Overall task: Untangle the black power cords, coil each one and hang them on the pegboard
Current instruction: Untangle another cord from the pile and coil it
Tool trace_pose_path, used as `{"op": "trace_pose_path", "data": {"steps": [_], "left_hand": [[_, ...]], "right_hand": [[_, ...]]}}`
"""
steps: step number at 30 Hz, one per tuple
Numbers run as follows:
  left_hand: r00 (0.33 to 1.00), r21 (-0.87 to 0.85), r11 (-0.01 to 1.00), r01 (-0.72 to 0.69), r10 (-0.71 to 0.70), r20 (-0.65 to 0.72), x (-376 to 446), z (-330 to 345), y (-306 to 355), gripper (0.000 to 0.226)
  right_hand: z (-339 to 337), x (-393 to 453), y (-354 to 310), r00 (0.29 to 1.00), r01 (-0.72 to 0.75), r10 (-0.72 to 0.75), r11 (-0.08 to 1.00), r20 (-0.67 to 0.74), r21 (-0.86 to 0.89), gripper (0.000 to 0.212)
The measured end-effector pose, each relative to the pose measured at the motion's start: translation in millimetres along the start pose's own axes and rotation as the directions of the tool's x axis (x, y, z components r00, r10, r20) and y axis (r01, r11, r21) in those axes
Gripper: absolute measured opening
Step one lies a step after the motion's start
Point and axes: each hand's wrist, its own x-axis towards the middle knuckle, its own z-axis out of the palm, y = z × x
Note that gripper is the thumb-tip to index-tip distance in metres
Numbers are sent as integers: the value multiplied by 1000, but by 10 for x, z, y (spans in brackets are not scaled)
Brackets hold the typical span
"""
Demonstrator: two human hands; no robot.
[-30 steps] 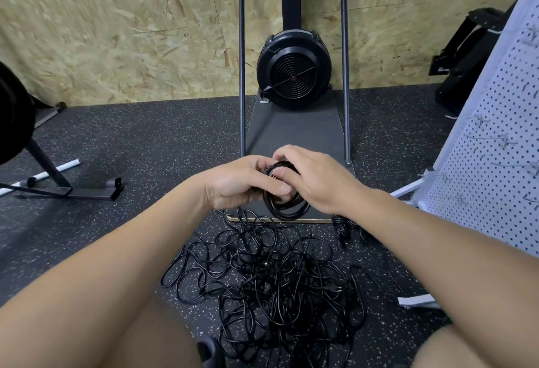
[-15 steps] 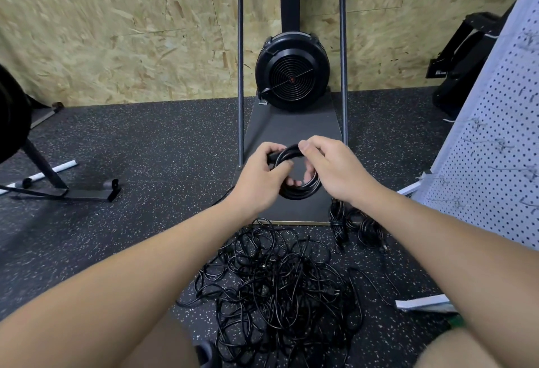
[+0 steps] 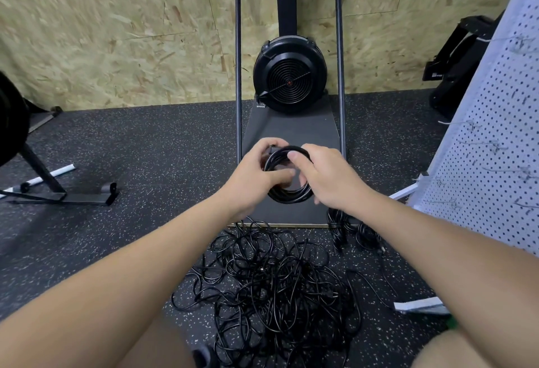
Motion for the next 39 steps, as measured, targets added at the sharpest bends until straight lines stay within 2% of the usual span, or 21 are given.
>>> {"op": "trace_pose_path", "data": {"steps": [2, 3, 5, 8, 10, 12, 14, 16, 18, 20, 22, 25, 29, 33, 36, 39], "left_hand": [[999, -158, 987, 30, -33, -12, -37, 60, -59, 45], [999, -151, 988, 24, -30, -37, -47, 74, -76, 40], [998, -13, 1000, -12, 11, -62, -38, 49, -71, 30], [999, 181, 983, -11, 17, -29, 30, -63, -7, 22], [1000, 265, 964, -15, 15, 0, 48, -123, 37, 21], [999, 333, 942, -34, 19, 49, 39, -141, 66, 22], [996, 378, 925, -47, 15, 89, 29, -137, 73, 24], [995, 334, 942, -32, 0, 97, 18, -126, 62, 23], [994, 126, 992, 31, -44, 95, 16, -90, 45, 26], [988, -150, 980, 130, -115, 102, 9, -32, 53, 40], [984, -260, 952, 158, -132, 116, -2, 12, 32, 50], [988, -284, 950, 129, -97, 122, -34, 64, -47, 46], [994, -305, 947, 98, -80, 74, -18, 105, -93, 35], [993, -268, 958, 98, -78, 86, 40, 32, -67, 19], [987, -257, 956, 144, -121, 101, 59, 19, -54, 21], [985, -237, 957, 166, -148, 91, 69, 18, -67, 21]], "right_hand": [[36, -12, 9, 1000, -3, 3, 1000, -6, -3, 40], [53, -21, 10, 1000, -9, 9, 1000, -6, 2, 40], [69, -23, 10, 999, -32, 32, 999, 8, 38, 38], [38, 3, 29, 997, -41, 37, 998, 75, 48, 37], [2, 30, 55, 996, 11, -10, 1000, 88, -11, 28], [-24, 44, 77, 993, 28, -29, 1000, 117, 12, 13], [-41, 42, 72, 985, 55, -53, 998, 162, -6, 20], [-46, 38, 57, 973, 86, -77, 996, 217, -32, 22], [-42, 43, 49, 970, 92, -87, 996, 227, -13, 23], [-31, 58, 59, 979, 107, -95, 992, 181, -59, 29], [-21, 64, 84, 984, 112, -95, 988, 150, -109, 33], [-30, 52, 133, 988, 103, -86, 986, 127, -130, 34], [-47, 17, 134, 992, 99, -92, 993, 86, -71, 36], [-129, 32, 114, 982, 53, -57, 998, 183, 25, 22], [-221, 93, 146, 984, 31, -25, 999, 175, -36, 47], [-290, 116, 164, 981, 5, -2, 1000, 193, -16, 40]]}}
